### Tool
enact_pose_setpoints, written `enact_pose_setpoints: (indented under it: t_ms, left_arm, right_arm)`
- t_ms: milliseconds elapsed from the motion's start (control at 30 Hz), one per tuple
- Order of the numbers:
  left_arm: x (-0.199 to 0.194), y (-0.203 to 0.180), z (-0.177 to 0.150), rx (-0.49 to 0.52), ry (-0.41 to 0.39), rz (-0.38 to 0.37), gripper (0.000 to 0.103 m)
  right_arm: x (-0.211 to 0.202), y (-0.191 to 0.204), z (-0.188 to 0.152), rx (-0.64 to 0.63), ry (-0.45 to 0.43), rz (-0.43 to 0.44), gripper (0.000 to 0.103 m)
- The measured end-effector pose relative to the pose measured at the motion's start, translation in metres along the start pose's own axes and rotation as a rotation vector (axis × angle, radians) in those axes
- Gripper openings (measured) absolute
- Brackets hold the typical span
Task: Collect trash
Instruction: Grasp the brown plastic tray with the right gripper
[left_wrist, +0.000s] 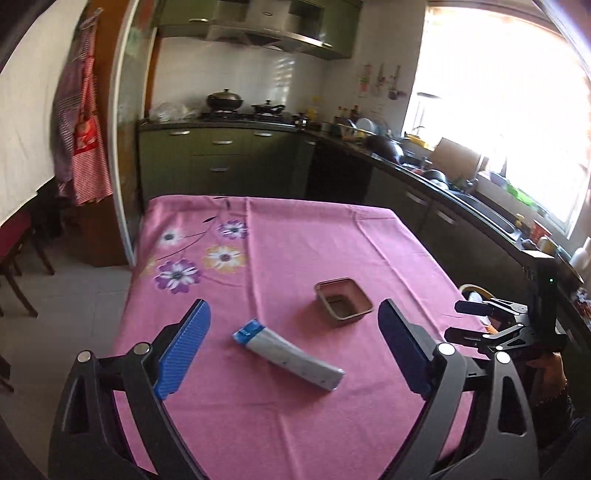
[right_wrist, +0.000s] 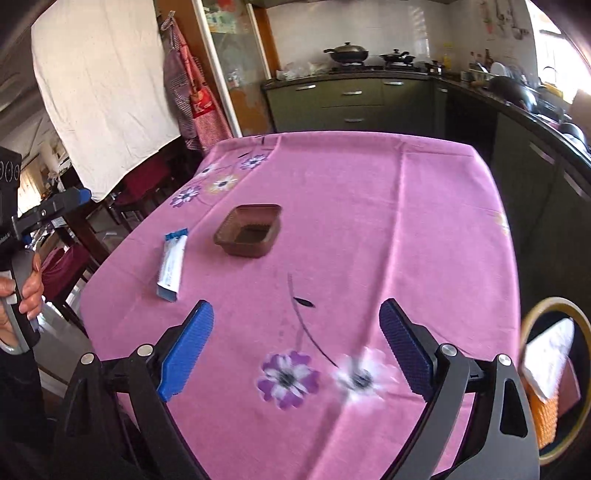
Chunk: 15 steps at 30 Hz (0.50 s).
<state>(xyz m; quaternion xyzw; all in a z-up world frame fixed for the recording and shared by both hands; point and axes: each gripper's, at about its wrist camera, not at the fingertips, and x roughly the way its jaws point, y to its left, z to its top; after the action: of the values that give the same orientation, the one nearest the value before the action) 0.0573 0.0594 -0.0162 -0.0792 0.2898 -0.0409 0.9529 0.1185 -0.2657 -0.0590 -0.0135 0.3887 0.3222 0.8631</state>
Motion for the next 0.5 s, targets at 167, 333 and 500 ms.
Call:
enact_pose_setpoints:
  t_ms: [167, 333, 500]
  left_arm:
    - [-0.006, 0.034, -0.017, -0.071, 0.005, 0.005, 0.088]
    - [-0.003, 0.044, -0.024, -0.071, 0.018, -0.026, 0.089]
    - [0.007, 0.055, -0.029, -0.083, 0.035, -0.06, 0.09]
  right_arm:
    - [0.054, 0.046, 0.028, -0.003, 0.023, 0.001, 0.096]
    - [0.105, 0.058, 0.048, 0.023, 0.056, -0.107, 0.097]
    - [0.138, 0.051, 0.052, 0.064, 0.119, -0.143, 0.097]
